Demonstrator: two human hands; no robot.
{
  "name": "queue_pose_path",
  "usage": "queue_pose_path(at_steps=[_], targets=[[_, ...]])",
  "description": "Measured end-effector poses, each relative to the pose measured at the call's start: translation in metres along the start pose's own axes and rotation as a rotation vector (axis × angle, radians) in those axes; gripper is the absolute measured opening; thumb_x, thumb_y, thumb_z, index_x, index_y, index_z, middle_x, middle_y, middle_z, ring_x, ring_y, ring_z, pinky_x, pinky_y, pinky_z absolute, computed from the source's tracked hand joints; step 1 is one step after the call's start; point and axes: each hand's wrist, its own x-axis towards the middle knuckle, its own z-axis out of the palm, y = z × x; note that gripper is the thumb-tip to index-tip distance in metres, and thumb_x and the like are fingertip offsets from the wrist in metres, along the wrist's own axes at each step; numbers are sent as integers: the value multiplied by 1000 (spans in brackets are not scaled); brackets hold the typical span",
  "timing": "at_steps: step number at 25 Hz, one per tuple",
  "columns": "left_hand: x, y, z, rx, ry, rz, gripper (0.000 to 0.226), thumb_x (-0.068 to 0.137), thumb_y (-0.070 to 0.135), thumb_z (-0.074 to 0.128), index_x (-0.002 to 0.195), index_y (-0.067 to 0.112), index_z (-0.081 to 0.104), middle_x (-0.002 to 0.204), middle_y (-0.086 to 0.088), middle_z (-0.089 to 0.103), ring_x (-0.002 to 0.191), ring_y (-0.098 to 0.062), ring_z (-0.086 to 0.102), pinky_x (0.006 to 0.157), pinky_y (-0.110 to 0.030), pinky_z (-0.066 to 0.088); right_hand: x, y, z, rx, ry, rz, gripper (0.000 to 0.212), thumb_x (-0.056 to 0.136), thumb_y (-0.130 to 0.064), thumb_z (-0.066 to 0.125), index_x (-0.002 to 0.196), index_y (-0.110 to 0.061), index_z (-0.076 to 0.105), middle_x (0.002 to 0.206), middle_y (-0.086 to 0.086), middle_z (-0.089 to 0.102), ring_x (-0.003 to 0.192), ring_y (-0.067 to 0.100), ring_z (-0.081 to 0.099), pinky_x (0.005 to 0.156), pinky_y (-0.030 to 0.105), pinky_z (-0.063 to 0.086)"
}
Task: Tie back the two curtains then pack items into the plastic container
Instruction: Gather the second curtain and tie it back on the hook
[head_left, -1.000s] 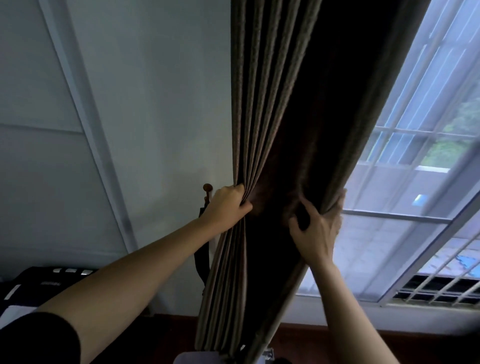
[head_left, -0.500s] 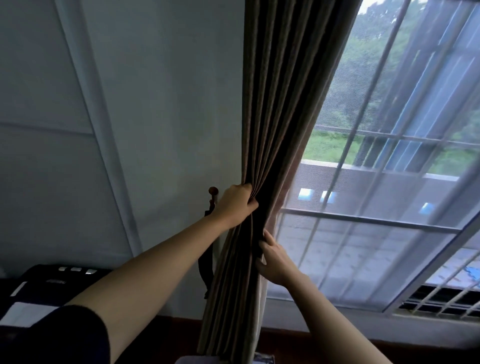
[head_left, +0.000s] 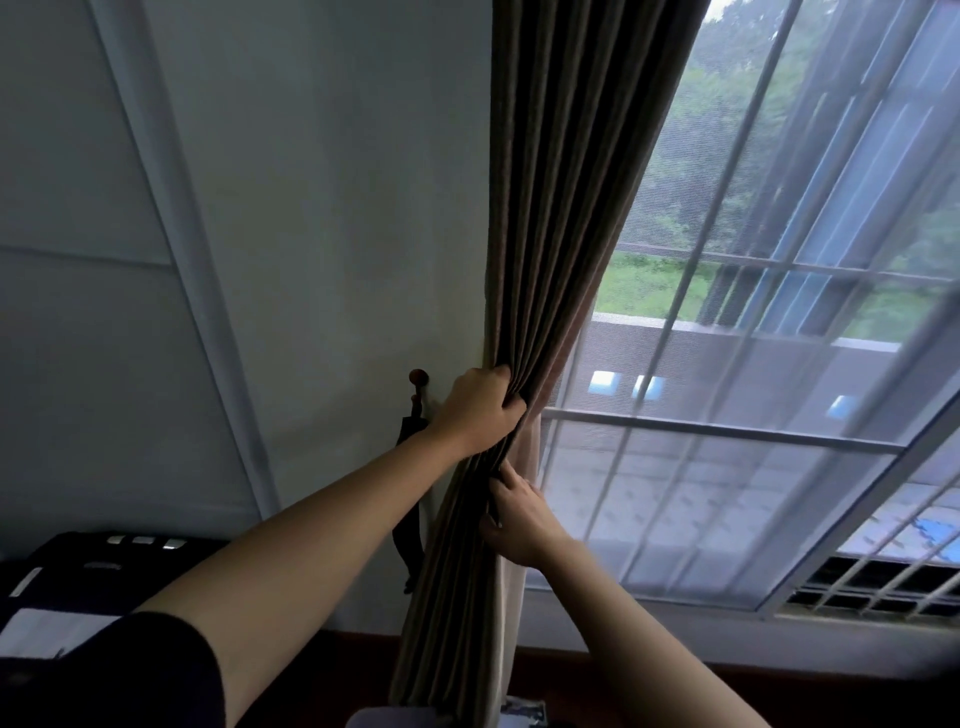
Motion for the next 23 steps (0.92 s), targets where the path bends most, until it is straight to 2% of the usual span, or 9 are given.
queue_pose_path(at_steps=[5, 10, 11, 13, 15, 16, 18, 21, 23], targets=[[-2, 11, -1, 57, 0, -23, 40, 83, 47, 61, 72, 13, 42, 62, 4, 46, 55, -13, 45, 58, -25, 33, 2, -22, 1, 20, -56, 65, 65, 86, -24, 47, 145, -11, 25, 157, 8, 1, 136, 30, 29, 110, 40, 26], [1, 12, -5, 137, 8, -54, 16, 90, 19, 53, 85, 5, 48, 84, -17, 61, 80, -33, 62, 60, -29, 34, -5, -20, -4, 18, -169, 3, 36, 86, -21, 45, 115, -16, 65, 158, -3, -10, 134, 21, 38, 109, 39, 31], [2, 8, -9, 109, -15, -78, 16, 90, 17, 52, 82, 5, 44, 81, -16, 58, 80, -33, 61, 60, -30, 34, -7, -16, -5, 101, -128, 14, 34, 84, -18, 45, 105, -17, 71, 156, -10, -4, 128, 21, 45, 105, 35, 36], [1, -4, -15, 43, -64, -113, 19, 89, 18, 52, 82, 4, 42, 76, -12, 52, 80, -34, 59, 63, -33, 39, -9, -10, -8, 310, 184, 102, 42, 80, -18, 38, 108, -12, 69, 153, -12, 14, 124, 24, 50, 101, 29, 39], [-3, -17, -14, -70, -54, -116, 20, 89, 18, 52, 98, 1, 48, 86, -15, 59, 85, -33, 59, 76, -37, 47, 2, -10, -23, 556, 535, 230, 50, 88, -27, 30, 132, -9, 48, 155, 1, 23, 139, 20, 31, 112, 30, 27], [-8, -21, -12, -150, -35, -121, 29, 90, 16, 51, 114, 1, 46, 95, -16, 61, 89, -31, 60, 79, -36, 48, 12, -12, -32, 677, 606, 266, 55, 91, -34, 27, 141, -11, 36, 156, 4, 21, 144, 16, 19, 117, 32, 20], [-21, -23, -2, -372, 55, -128, 49, 90, 10, 51, 134, 6, 29, 106, -13, 58, 95, -25, 60, 81, -29, 48, 38, -15, -51, 859, 596, 260, 64, 93, -46, 20, 148, -15, 16, 158, 2, 14, 145, 11, 9, 120, 35, 12], [-39, -19, 12, -719, 312, -151, 49, 82, 1, 50, 116, 27, 26, 109, -9, 53, 99, -18, 59, 87, -26, 50, 74, -17, -69, 989, 584, 192, 68, 92, -54, 14, 149, -17, 14, 156, 5, 21, 144, 13, 17, 120, 40, 15], [-43, -18, 11, -878, 353, -266, 43, 85, -2, 47, 109, 24, 23, 93, -4, 56, 85, -12, 60, 76, -21, 52, 85, -22, -68, 1022, 585, 187, 65, 93, -51, 14, 148, -17, 19, 153, 6, 27, 143, 14, 22, 119, 40, 18]])
